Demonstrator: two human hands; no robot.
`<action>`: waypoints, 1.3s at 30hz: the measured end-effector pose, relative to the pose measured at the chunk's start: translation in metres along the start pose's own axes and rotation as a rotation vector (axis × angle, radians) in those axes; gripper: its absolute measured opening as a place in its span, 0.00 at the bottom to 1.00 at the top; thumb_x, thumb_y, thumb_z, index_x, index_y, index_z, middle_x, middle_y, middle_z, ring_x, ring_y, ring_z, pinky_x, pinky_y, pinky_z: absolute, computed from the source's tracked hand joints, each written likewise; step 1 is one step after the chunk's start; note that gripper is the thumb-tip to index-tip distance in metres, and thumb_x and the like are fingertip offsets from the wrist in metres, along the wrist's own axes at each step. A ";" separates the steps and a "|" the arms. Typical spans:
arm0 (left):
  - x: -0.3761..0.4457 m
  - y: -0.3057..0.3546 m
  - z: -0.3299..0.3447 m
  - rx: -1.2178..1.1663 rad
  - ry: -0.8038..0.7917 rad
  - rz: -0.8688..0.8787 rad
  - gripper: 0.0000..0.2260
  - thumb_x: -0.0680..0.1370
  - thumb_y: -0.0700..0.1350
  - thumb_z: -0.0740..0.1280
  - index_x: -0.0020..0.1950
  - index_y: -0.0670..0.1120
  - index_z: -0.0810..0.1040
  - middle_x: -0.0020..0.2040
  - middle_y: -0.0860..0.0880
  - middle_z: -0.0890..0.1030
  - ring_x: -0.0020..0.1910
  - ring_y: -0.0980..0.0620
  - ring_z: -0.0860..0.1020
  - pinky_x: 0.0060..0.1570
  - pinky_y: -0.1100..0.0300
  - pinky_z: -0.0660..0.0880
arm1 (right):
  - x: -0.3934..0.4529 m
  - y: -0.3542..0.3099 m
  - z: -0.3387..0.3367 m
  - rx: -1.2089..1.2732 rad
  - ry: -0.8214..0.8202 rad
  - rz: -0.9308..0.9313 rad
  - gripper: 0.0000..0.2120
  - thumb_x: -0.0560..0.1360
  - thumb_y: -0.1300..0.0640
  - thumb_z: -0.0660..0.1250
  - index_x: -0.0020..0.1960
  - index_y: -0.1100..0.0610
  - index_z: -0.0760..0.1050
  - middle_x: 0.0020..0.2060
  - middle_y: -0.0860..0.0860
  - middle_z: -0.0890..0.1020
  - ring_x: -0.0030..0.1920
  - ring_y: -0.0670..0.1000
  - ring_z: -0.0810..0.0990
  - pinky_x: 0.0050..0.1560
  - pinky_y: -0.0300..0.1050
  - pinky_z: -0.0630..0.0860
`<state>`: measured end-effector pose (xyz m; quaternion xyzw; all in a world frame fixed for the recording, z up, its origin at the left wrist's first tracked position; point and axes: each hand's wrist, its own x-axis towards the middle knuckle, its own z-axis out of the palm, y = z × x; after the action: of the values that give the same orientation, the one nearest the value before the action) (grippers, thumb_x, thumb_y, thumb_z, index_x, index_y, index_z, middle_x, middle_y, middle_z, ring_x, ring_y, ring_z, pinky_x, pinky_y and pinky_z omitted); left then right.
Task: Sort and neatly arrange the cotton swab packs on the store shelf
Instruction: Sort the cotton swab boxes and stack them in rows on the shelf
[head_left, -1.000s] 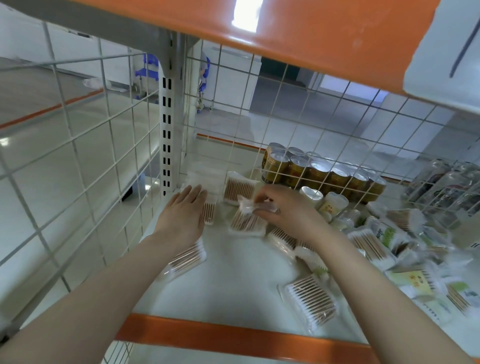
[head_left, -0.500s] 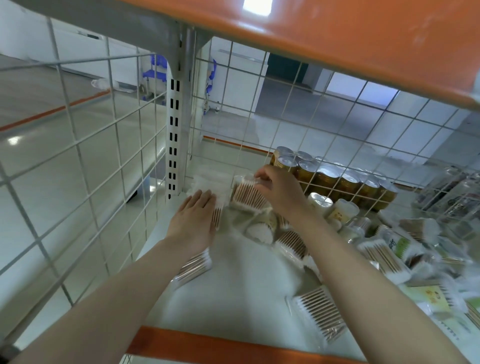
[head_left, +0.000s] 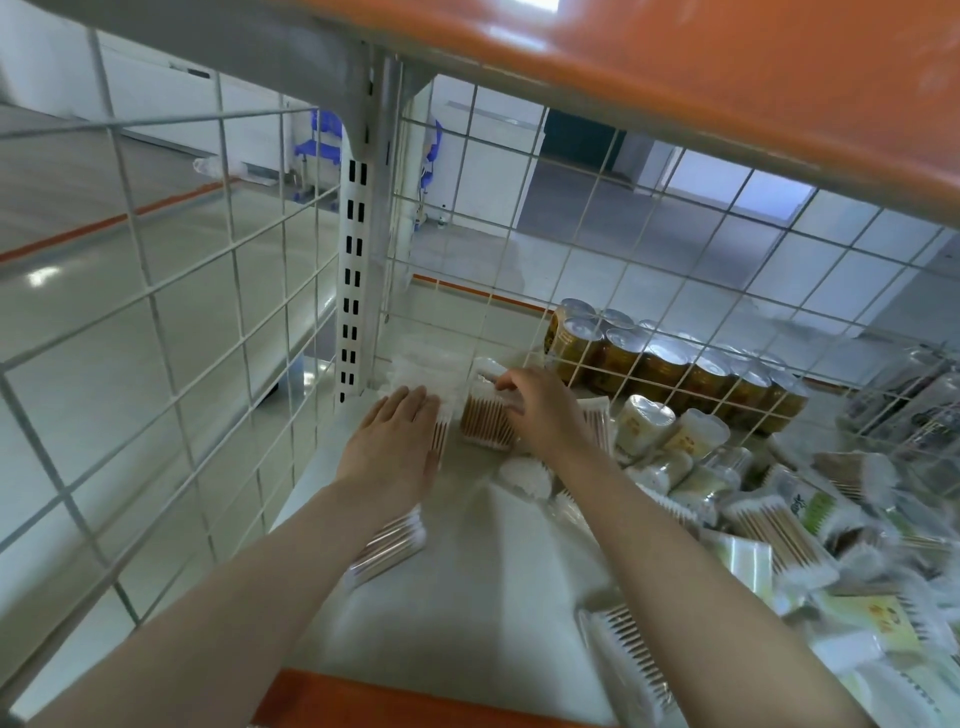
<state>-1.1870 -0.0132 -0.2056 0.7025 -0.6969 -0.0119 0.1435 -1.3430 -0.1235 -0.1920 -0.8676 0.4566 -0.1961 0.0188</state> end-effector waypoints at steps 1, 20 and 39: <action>0.000 0.000 0.000 0.001 0.007 0.002 0.27 0.81 0.48 0.54 0.77 0.45 0.47 0.77 0.48 0.48 0.76 0.50 0.46 0.72 0.58 0.42 | -0.001 0.001 0.000 -0.022 -0.001 0.008 0.11 0.74 0.61 0.65 0.57 0.56 0.75 0.54 0.53 0.77 0.56 0.52 0.73 0.55 0.46 0.71; -0.002 -0.001 0.006 -0.034 0.104 0.017 0.25 0.80 0.46 0.54 0.76 0.45 0.52 0.77 0.48 0.53 0.76 0.50 0.50 0.72 0.60 0.43 | -0.001 0.003 0.005 -0.071 -0.005 0.034 0.16 0.74 0.63 0.64 0.61 0.56 0.70 0.59 0.54 0.70 0.61 0.53 0.66 0.60 0.46 0.69; -0.016 0.024 0.004 -0.061 0.258 0.201 0.16 0.64 0.40 0.68 0.51 0.40 0.81 0.48 0.43 0.82 0.49 0.41 0.81 0.50 0.49 0.77 | -0.039 -0.006 -0.030 -0.075 -0.003 0.047 0.13 0.77 0.58 0.60 0.61 0.56 0.71 0.62 0.53 0.72 0.63 0.53 0.69 0.59 0.47 0.69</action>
<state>-1.2120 0.0024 -0.2070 0.6204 -0.7386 0.0716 0.2538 -1.3688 -0.0841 -0.1756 -0.8570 0.4840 -0.1768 -0.0085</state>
